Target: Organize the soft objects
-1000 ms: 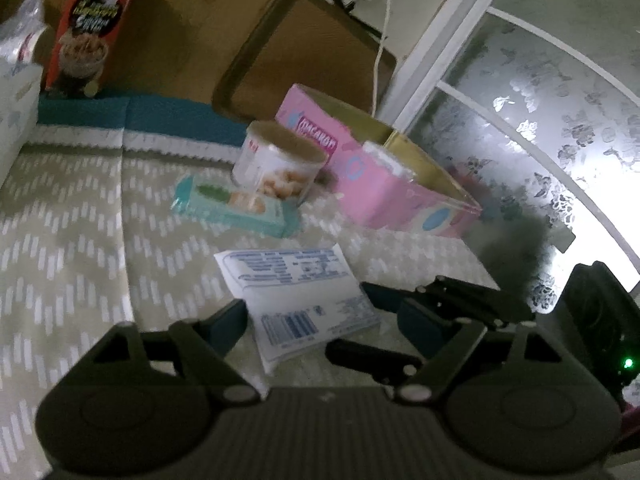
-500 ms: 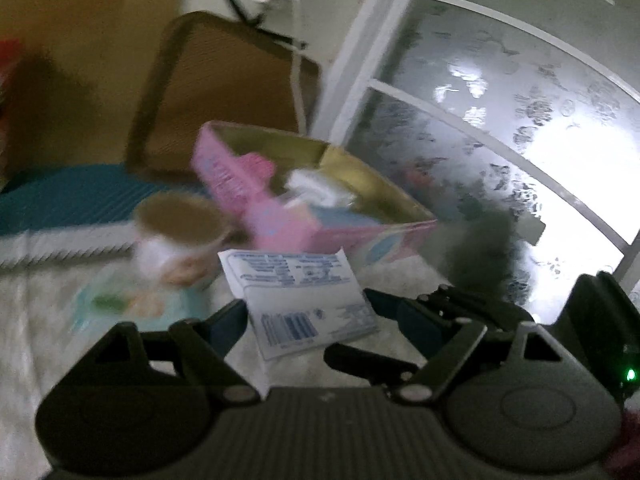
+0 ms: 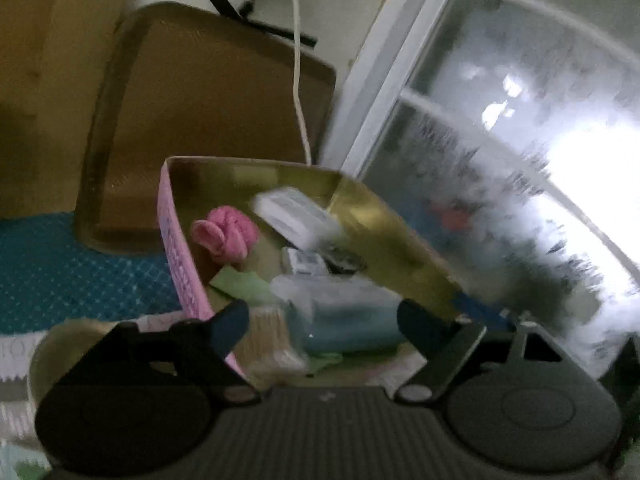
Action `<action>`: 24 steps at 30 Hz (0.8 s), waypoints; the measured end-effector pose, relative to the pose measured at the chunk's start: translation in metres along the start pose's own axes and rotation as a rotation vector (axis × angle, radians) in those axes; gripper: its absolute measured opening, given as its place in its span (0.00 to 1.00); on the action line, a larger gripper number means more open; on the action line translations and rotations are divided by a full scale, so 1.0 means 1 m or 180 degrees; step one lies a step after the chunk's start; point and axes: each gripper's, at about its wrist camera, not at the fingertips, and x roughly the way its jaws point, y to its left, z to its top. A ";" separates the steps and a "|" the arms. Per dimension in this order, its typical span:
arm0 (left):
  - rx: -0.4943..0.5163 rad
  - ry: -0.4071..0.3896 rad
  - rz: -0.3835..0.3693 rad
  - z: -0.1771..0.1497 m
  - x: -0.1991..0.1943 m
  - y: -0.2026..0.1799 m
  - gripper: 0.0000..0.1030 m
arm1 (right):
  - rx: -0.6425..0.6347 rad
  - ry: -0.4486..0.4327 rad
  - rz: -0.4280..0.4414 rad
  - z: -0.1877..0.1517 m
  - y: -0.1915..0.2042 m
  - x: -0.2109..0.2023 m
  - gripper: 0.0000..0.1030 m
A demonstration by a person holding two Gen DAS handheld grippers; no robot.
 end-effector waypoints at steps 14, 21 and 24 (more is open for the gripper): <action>-0.0455 -0.0457 0.0622 -0.089 -0.143 0.087 0.86 | 0.0741 -0.0086 0.1173 -0.042 0.014 -0.064 0.59; -0.0276 -0.0279 0.1302 -0.117 -0.148 0.102 0.86 | 0.0481 0.0279 0.1650 -0.043 0.079 -0.054 0.56; -0.0255 -0.0242 0.1578 -0.124 -0.146 0.110 0.86 | 0.0320 0.0402 0.1751 -0.042 0.103 -0.051 0.56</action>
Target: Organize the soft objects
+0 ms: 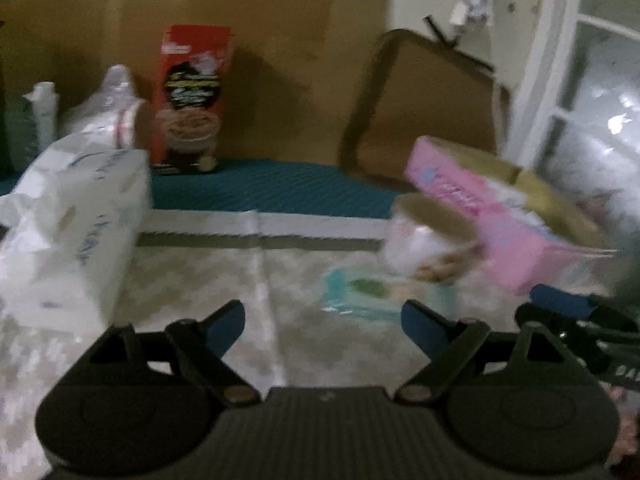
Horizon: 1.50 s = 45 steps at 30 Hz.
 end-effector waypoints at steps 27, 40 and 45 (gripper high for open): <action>-0.0150 -0.0013 0.0777 -0.016 0.011 0.042 0.93 | -0.0150 0.0614 0.0669 -0.010 0.058 0.030 0.31; -0.0094 0.0008 0.0819 -0.016 0.013 0.039 0.93 | -0.0560 0.0734 0.0357 -0.004 0.070 0.077 0.65; -0.0078 0.0018 0.0819 -0.016 0.014 0.039 0.95 | -0.0553 0.0687 0.0410 -0.004 0.068 0.072 0.43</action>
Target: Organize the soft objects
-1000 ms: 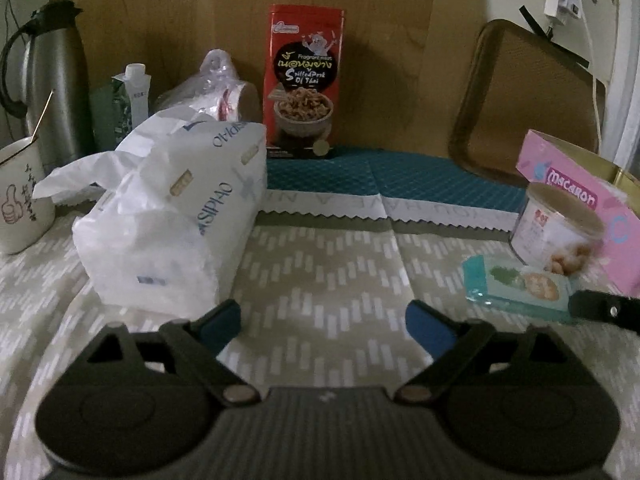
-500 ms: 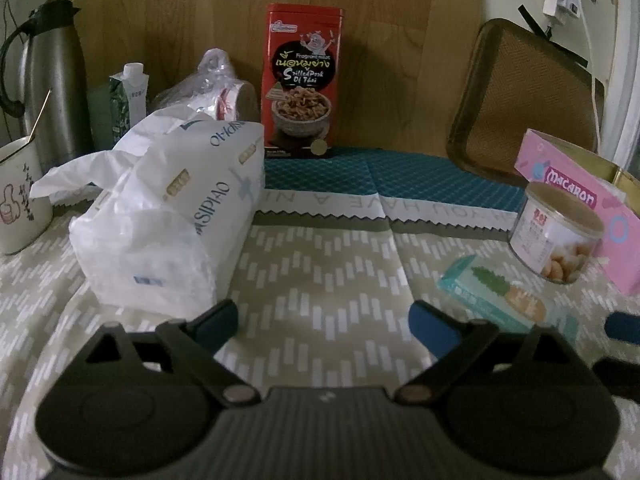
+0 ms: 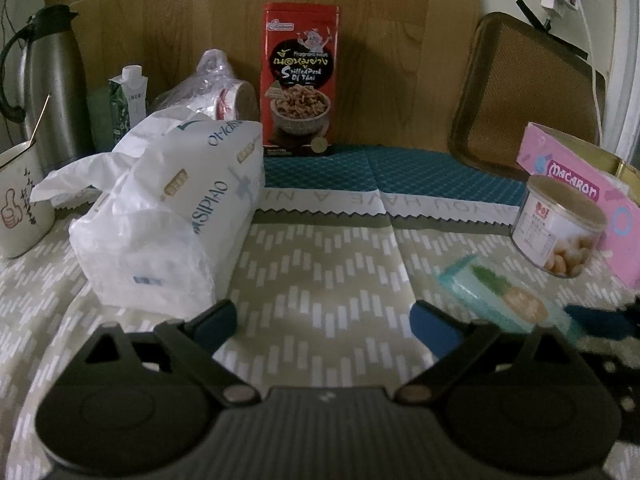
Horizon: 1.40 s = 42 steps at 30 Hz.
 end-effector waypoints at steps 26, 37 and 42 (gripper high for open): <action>-0.0127 0.0444 -0.1230 -0.011 -0.034 -0.029 0.79 | -0.0338 -0.0022 0.0007 -0.040 -0.003 -0.057 0.54; 0.0452 0.0523 -0.1621 -0.015 -0.027 -0.120 0.64 | -0.0102 -0.0008 -0.0151 -0.051 -0.021 -0.080 0.36; 0.0815 0.0593 -0.1920 -0.018 -0.022 -0.183 0.64 | 0.0157 -0.0083 -0.0529 -0.073 -0.055 -0.117 0.36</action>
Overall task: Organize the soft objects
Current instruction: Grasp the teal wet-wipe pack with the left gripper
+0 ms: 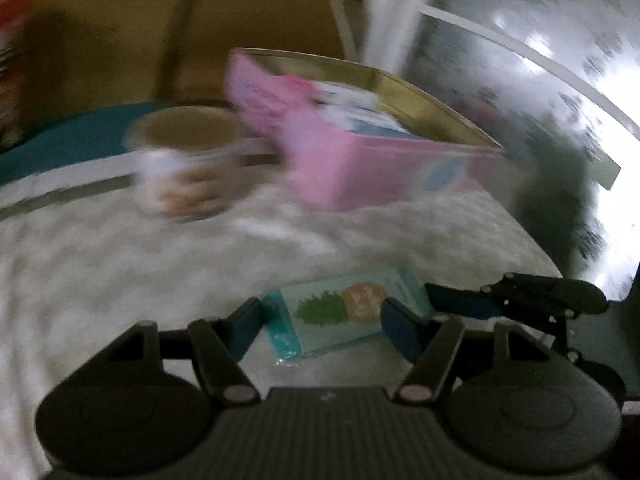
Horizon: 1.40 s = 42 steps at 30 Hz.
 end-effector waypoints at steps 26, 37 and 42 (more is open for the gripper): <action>0.0741 -0.0295 -0.0667 0.061 0.016 -0.100 0.49 | 0.0282 -0.0756 -0.0742 -0.024 -0.075 -0.063 0.16; 0.0158 -0.0035 -0.0456 0.065 0.024 -0.046 0.66 | 0.0095 -0.0776 -0.0813 -0.009 -0.081 -0.058 0.34; -0.0314 0.0318 -0.0579 0.046 0.046 -0.030 0.86 | 0.0136 -0.0523 -0.0785 -0.024 -0.083 -0.048 0.68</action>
